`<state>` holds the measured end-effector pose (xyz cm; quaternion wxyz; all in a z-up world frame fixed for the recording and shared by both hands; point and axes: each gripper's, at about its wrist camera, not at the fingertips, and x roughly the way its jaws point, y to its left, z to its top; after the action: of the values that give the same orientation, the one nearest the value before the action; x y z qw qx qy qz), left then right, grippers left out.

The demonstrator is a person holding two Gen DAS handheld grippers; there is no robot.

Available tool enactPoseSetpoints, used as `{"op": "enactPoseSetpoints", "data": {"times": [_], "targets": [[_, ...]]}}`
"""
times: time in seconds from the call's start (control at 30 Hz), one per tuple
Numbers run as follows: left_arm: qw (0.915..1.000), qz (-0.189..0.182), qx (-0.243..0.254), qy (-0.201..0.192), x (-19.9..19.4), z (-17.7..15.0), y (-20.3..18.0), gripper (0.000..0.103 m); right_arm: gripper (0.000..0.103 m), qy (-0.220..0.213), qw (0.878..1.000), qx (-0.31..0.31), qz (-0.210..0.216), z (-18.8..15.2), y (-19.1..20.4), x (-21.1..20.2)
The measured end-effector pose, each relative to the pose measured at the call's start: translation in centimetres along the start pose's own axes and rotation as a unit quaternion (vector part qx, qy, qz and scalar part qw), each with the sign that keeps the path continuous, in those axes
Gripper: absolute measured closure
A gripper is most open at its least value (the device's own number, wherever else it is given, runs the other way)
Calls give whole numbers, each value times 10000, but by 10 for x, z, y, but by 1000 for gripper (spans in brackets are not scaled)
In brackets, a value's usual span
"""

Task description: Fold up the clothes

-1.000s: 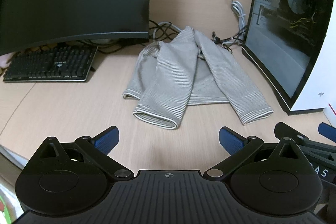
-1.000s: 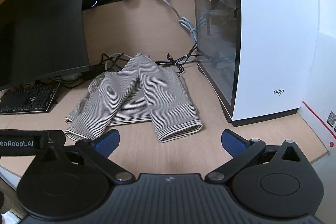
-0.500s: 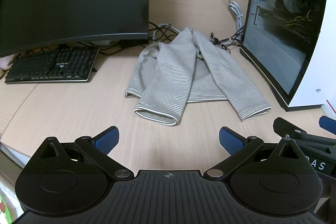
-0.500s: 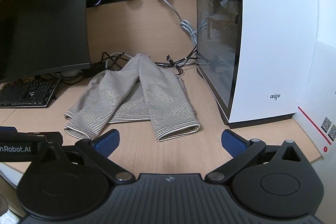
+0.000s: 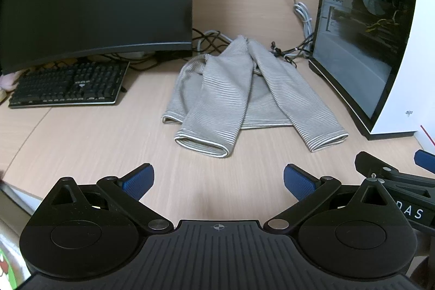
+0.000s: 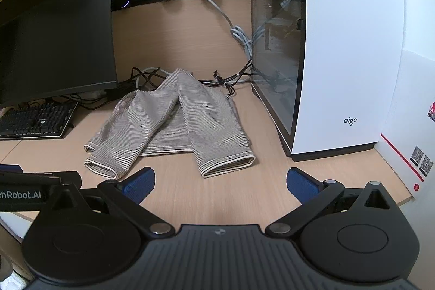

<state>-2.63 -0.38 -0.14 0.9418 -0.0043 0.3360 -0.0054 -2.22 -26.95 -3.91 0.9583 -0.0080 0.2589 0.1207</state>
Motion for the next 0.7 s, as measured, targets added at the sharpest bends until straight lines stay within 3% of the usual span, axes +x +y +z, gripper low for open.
{"op": "enactPoseSetpoints", "data": {"times": [0.7], "targets": [[9999, 38, 19, 105, 4, -6, 3, 0, 0, 257, 9997, 10, 0, -5, 1, 8]]}}
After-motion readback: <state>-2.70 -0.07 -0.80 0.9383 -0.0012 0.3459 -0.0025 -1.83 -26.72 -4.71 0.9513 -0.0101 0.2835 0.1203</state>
